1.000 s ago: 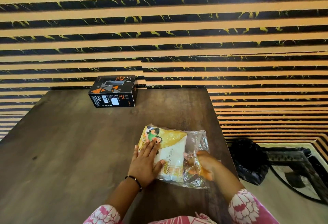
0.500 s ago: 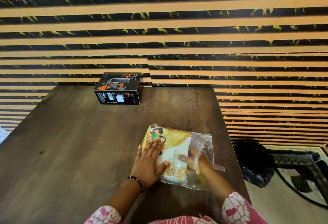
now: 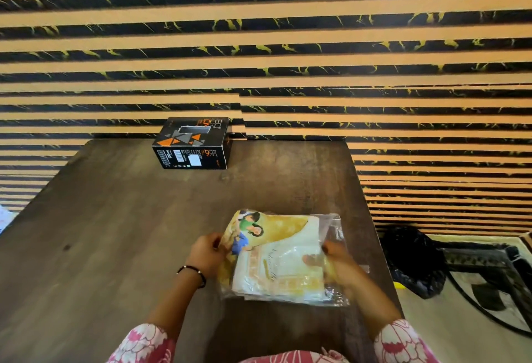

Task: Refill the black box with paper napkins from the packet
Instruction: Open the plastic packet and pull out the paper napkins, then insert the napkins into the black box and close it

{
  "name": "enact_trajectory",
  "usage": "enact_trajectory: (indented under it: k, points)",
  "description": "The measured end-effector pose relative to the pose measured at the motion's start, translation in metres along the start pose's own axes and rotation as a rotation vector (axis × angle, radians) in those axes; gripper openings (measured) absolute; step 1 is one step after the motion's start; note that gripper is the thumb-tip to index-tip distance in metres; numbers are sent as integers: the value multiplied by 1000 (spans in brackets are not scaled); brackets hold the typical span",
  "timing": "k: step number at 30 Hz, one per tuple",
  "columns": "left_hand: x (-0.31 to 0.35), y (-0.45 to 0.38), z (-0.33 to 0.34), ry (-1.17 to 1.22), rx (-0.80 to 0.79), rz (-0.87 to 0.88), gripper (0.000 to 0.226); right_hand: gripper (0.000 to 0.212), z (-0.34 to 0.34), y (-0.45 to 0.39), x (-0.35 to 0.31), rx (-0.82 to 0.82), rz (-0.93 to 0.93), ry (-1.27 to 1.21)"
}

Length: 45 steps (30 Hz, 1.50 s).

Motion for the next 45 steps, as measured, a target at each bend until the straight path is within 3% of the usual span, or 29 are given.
enact_trajectory:
  k: [3, 7, 11, 14, 16, 19, 22, 27, 31, 33, 36, 40, 45]
  points:
    - [-15, -8, -17, -8, 37, -16, 39, 26, -21, -4, 5, 37, -33, 83]
    - [-8, -1, -19, -103, 92, 14, 9, 27, -33, -3, 13, 3, 44, 23]
    - [22, 13, 5, -157, 139, 376, 57, 40, -21, -3, 20, -18, 69, -52]
    - [36, 17, 26, -300, -106, 545, 77, 36, -14, -3, 18, -9, 53, -102]
    - [23, 11, 38, -394, -234, 491, 85, 37, -16, -3, 18, 14, 48, -111]
    - [-1, 5, 43, -438, -278, 376, 105, 46, -29, -6, 16, 55, 29, -111]
    - [-25, 2, 41, -570, -319, 290, 76, 51, -51, -6, 14, 112, 30, -215]
    - [-30, -1, 29, -603, -228, 105, 73, 47, -71, -2, 27, 154, 56, -583]
    - [-29, -1, 9, -652, -136, -217, 87, 37, -54, 4, 42, 273, 182, -831]
    - [-37, -8, 7, -661, -120, -290, 87, 40, -39, 10, 47, 298, 174, -872]
    - [-52, -21, 12, -739, -226, -246, 66, 42, -16, 21, 46, 236, 114, -842]
    - [-59, -20, 13, -883, -298, -130, 61, 34, 1, 28, 47, 147, 230, -748]
    - [-44, -7, -4, -891, -257, -37, 60, 25, 6, 39, 50, 234, 90, -136]
Point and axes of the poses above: each hand's wrist, its own y-axis away from the middle knuckle, its own z-axis out of the palm, x = y × z, the point moved 2 cm from there along -y, towards the middle knuckle, and after that the axes turned 12 degrees about x, right-handed, at the moved point
